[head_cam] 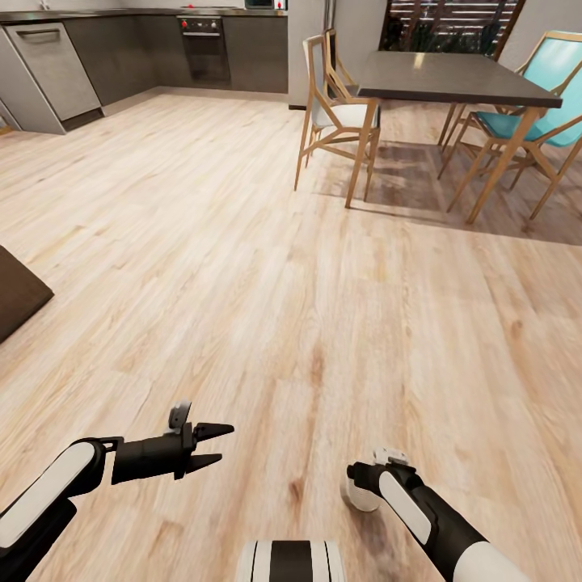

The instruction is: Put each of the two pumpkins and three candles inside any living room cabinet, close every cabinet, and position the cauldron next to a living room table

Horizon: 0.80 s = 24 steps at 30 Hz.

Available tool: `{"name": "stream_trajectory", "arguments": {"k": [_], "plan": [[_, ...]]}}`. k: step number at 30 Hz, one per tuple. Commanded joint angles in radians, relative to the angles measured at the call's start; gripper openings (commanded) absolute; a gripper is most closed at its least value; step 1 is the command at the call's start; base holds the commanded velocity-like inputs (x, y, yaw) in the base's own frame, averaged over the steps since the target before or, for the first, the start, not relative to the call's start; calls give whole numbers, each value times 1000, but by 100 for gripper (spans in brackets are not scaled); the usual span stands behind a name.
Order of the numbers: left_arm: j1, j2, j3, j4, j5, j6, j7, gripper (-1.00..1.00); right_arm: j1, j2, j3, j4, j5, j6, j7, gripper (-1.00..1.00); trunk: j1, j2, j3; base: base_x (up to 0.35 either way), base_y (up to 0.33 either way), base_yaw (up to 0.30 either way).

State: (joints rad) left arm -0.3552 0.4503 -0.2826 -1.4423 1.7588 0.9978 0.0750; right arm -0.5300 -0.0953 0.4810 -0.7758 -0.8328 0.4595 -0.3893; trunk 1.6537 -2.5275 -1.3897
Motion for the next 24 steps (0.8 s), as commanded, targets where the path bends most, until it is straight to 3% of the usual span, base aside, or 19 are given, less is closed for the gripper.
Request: {"name": "stream_trajectory", "arguments": {"k": [1, 24], "plan": [[-1, 1, -1, 0, 10, 1, 8, 100, -1, -1, 6, -2, -10, 1, -10, 100, 0, 0, -1, 71, 19, 0], [-1, 2, 0, 0, 10, 1, 8, 100, -1, -1, 5, -2, 9, 0, -9, 100, 0, 0, -1, 24, 18, 0]]}}
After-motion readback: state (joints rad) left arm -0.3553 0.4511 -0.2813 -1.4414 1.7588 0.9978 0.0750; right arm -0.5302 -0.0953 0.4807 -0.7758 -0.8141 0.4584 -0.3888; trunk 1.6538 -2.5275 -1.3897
